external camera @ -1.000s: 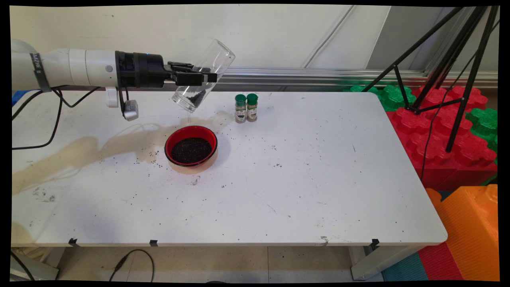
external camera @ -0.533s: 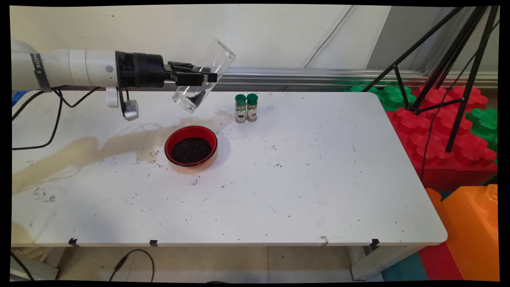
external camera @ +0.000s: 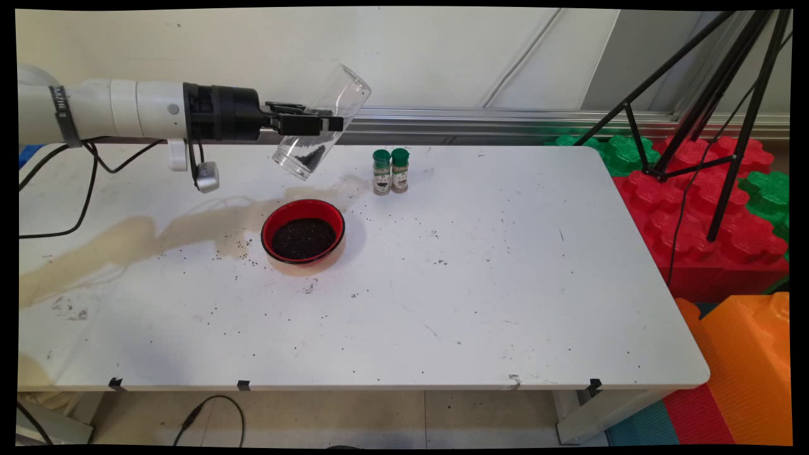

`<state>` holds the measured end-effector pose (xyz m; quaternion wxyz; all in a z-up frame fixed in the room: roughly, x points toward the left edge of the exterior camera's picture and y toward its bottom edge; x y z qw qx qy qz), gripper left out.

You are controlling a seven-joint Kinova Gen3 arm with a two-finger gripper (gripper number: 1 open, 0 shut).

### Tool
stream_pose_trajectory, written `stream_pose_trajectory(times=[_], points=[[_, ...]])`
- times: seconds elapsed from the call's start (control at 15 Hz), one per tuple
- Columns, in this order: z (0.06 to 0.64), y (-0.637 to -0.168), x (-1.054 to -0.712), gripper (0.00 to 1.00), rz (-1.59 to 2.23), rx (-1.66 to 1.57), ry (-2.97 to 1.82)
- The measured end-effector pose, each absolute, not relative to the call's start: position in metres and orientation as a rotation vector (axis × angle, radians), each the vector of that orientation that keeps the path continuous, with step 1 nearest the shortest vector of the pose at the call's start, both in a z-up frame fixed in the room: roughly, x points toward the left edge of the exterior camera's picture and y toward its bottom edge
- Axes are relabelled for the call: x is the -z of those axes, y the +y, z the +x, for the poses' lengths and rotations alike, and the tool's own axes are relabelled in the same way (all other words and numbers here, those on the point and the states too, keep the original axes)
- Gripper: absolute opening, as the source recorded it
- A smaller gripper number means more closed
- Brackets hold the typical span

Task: Pour the black seasoning powder in the red bowl

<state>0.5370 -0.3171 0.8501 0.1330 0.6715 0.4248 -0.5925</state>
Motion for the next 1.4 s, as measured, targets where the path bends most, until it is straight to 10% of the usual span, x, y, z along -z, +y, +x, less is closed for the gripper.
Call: stream_pose_trajectory(times=[1.4], points=[[0.5444, -0.3262, -0.8470, 0.00, 1.794, 1.748, 1.670]])
